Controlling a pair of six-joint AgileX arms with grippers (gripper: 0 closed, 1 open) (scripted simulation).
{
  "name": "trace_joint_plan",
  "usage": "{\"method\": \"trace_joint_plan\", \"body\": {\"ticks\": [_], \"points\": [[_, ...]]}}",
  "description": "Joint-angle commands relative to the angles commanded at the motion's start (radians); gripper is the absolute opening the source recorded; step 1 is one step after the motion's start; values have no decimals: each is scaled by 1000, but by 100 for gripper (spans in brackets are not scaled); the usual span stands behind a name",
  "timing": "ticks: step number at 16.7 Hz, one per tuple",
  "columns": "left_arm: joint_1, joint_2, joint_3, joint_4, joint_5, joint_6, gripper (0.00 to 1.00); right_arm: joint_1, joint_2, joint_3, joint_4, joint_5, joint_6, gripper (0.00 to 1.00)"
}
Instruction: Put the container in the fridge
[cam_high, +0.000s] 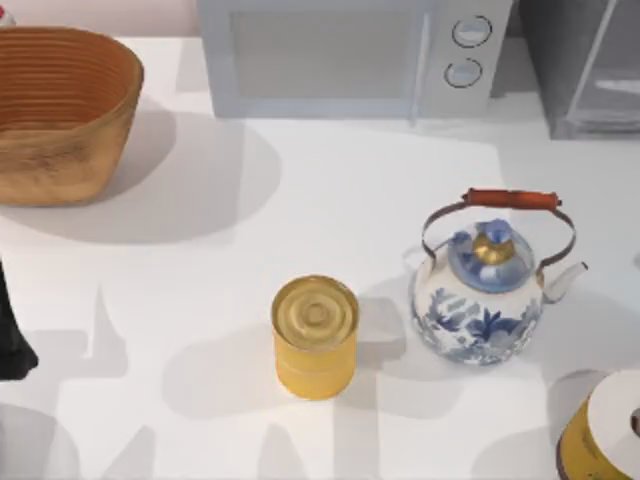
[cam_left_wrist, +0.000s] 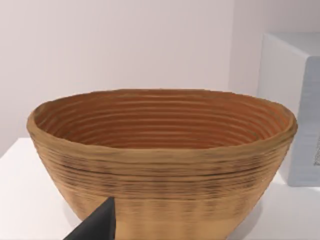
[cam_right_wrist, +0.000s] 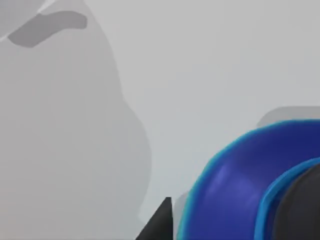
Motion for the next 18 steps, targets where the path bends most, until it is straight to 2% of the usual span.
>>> {"method": "trace_joint_plan", "body": {"ticks": [2, 3, 13, 18], "points": [[0, 0, 0, 0, 0, 0, 100, 0, 0, 0, 0, 0, 0, 3], [0, 0, 0, 0, 0, 0, 100, 0, 0, 0, 0, 0, 0, 1], [0, 0, 0, 0, 0, 0, 100, -17, 2, 17, -10, -3, -8, 1], [0, 0, 0, 0, 0, 0, 100, -143, 32, 184, -190, -31, -147, 1]]}}
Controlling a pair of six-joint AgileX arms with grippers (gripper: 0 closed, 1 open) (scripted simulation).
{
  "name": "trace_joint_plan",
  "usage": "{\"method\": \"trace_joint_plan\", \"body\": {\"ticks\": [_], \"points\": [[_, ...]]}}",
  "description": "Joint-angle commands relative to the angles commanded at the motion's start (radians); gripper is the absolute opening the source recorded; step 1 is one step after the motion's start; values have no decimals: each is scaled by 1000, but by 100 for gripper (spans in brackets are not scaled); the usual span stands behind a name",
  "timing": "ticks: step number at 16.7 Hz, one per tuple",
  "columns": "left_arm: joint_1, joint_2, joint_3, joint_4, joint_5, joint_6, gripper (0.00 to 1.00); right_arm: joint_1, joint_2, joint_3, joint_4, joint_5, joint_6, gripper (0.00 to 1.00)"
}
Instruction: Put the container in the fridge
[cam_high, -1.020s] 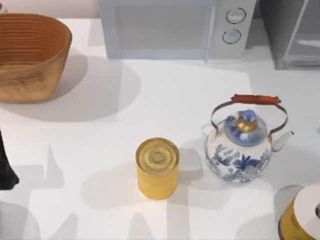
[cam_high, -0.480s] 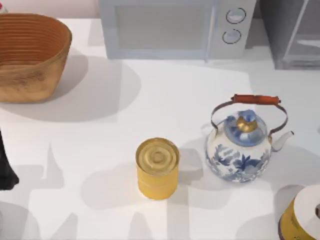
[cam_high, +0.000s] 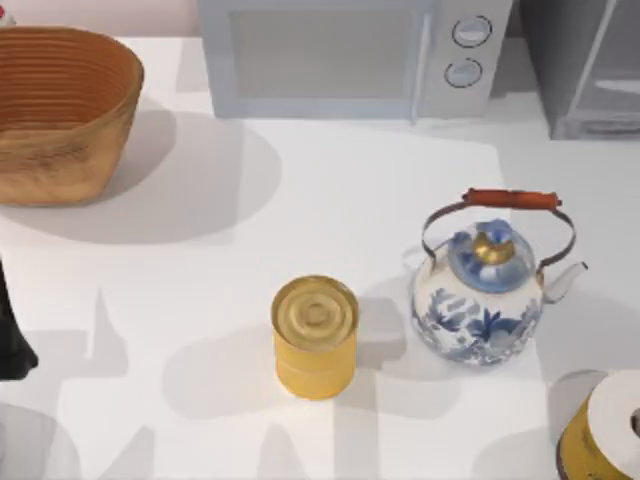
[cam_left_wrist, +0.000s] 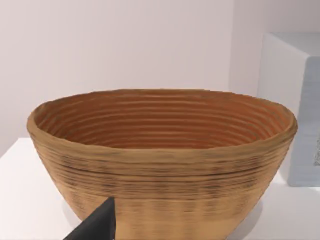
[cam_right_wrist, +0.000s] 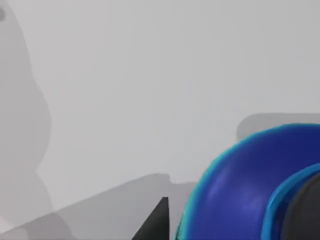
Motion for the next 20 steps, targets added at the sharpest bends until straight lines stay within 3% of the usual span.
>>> {"method": "trace_joint_plan", "body": {"ticks": [6, 11, 12, 16, 20], "points": [[0, 0, 0, 0, 0, 0, 100, -129, 73, 190, -304, -40, -208, 1], [0, 0, 0, 0, 0, 0, 100, -149, 87, 213, -342, -42, -234, 1], [0, 0, 0, 0, 0, 0, 100, -18, 34, 119, -357, -40, -231, 1], [0, 0, 0, 0, 0, 0, 100, 24, -20, 89, -303, -18, -173, 1], [0, 0, 0, 0, 0, 0, 100, 142, -227, -51, -156, 65, 10, 1]]}}
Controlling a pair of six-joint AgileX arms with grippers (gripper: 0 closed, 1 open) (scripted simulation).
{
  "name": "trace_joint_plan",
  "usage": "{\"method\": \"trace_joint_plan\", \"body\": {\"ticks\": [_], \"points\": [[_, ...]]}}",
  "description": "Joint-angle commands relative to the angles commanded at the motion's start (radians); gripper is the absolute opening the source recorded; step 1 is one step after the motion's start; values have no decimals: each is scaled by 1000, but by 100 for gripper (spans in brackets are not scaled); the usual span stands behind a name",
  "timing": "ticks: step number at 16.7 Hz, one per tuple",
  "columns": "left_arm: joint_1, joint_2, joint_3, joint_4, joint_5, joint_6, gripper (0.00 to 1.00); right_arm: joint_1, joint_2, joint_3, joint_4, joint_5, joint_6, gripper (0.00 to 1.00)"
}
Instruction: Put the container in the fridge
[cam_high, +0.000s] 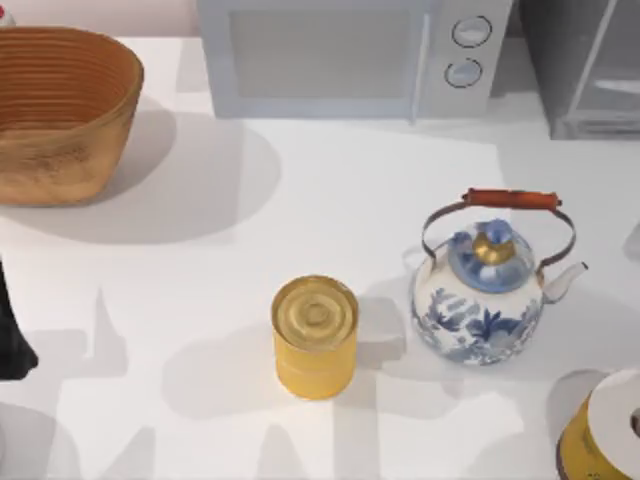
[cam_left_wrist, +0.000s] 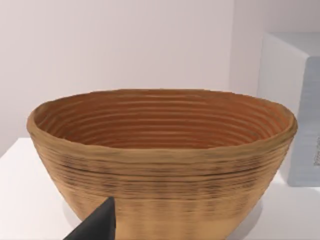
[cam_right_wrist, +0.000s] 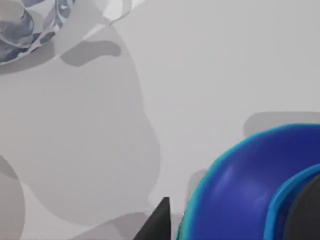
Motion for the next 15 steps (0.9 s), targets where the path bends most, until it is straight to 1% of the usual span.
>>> {"method": "trace_joint_plan", "body": {"ticks": [4, 8, 12, 15], "points": [[0, 0, 0, 0, 0, 0, 100, 140, -368, -204, 193, 133, 272, 1], [0, 0, 0, 0, 0, 0, 100, 259, -804, -432, 385, 300, 575, 1], [0, 0, 0, 0, 0, 0, 100, 338, -1174, -653, 529, 472, 867, 1], [0, 0, 0, 0, 0, 0, 100, 370, -1372, -796, 591, 578, 1035, 1]]}}
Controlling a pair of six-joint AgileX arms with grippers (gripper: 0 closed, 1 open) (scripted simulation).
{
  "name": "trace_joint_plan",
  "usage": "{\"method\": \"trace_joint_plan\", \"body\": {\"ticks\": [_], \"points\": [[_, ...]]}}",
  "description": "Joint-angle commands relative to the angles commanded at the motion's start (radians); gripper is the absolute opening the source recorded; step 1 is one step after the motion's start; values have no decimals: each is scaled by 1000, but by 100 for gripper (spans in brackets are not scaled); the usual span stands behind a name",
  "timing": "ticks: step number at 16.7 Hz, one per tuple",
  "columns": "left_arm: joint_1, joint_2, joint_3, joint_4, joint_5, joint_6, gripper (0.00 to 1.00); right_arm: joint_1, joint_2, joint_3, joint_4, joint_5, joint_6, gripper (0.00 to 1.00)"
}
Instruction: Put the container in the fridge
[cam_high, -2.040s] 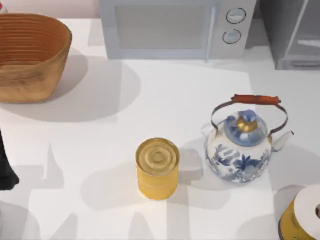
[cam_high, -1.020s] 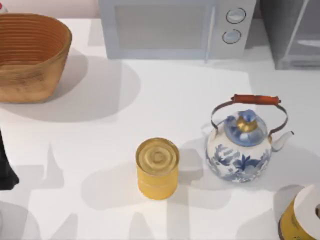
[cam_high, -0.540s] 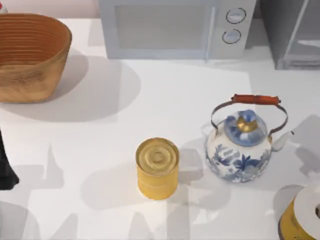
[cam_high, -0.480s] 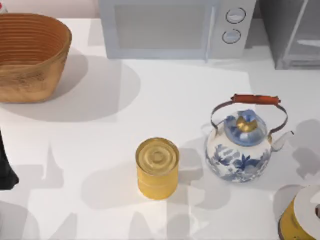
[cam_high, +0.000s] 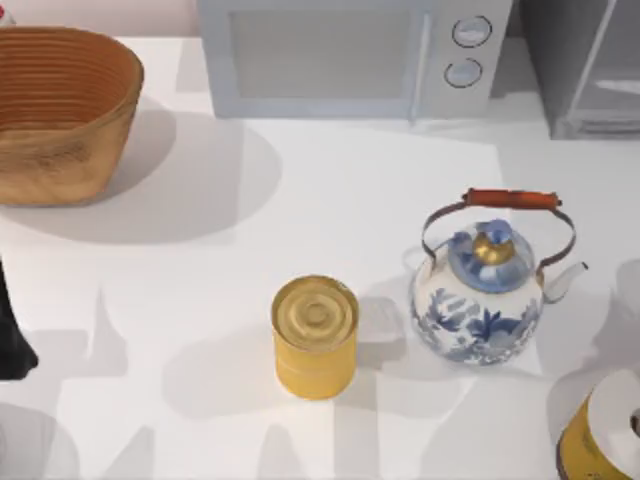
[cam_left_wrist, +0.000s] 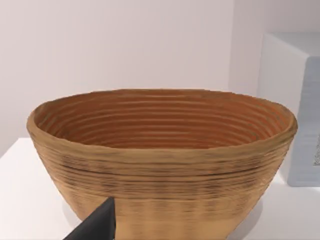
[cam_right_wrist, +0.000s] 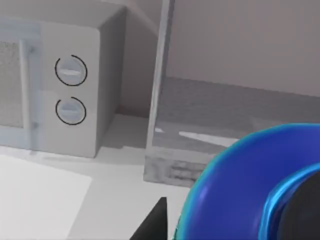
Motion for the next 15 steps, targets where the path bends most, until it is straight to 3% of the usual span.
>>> {"method": "trace_joint_plan", "body": {"ticks": [4, 11, 15], "points": [[0, 0, 0, 0, 0, 0, 100, 17, -119, -104, 28, 77, 115, 1], [0, 0, 0, 0, 0, 0, 100, 12, -108, -100, 34, 76, 120, 1], [0, 0, 0, 0, 0, 0, 100, -20, 39, -4, 143, 61, 129, 1]]}}
